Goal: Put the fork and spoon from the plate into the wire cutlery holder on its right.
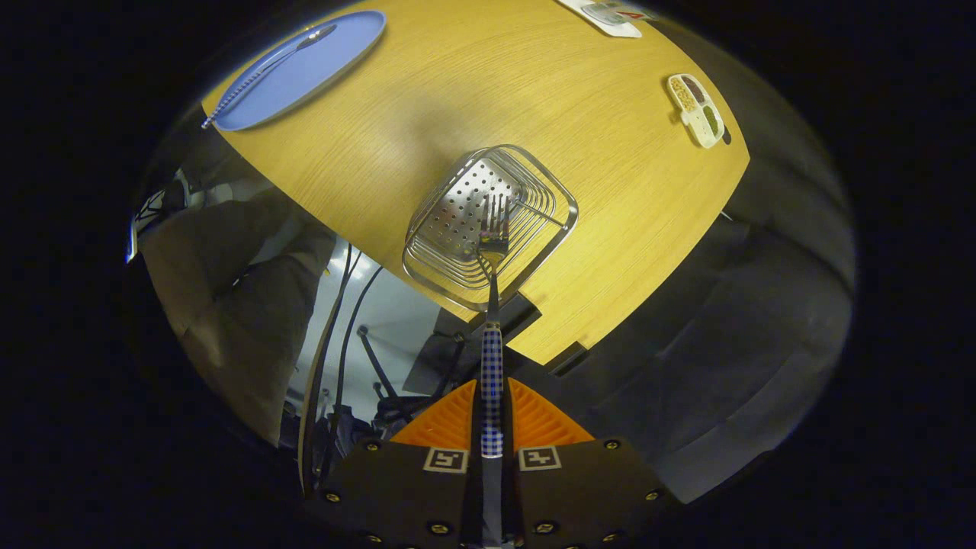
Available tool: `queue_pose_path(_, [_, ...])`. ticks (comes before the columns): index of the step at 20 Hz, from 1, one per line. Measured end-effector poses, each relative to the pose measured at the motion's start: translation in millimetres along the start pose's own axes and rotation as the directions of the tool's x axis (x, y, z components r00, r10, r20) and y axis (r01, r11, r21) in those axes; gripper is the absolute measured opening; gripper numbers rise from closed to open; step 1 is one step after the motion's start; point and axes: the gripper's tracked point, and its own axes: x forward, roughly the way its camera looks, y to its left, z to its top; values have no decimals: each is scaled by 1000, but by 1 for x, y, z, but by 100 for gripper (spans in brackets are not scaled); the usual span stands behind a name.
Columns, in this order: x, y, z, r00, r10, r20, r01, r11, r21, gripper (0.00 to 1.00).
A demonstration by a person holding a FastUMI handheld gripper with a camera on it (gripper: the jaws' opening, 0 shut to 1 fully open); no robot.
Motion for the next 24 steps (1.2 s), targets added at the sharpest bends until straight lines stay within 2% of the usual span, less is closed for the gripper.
queue_pose_path(7, [4, -6, 19, 999, 0, 33, 0, 1000, -4, 14])
queue_pose_path(9, [5, -6, 20, 999, 4, 51, -4, 1000, 15, 52])
queue_pose_path(10, [4, -6, 19, 998, 4, 57, -6, 1000, 25, 64])
queue_pose_path(13, [0, -4, 15, 997, 2, 76, -7, 998, 56, 64])
queue_pose_path(15, [-10, -3, 19, 991, 1, 135, -14, 995, 95, 82])
queue_pose_path(16, [-25, -3, 23, 985, -9, 174, -13, 992, 123, 98])
queue_pose_path(20, [-65, 1, 46, 917, -78, 392, -38, 959, 281, 97])
queue_pose_path(24, [-90, 36, 64, 842, -87, 532, -133, 923, 362, 97])
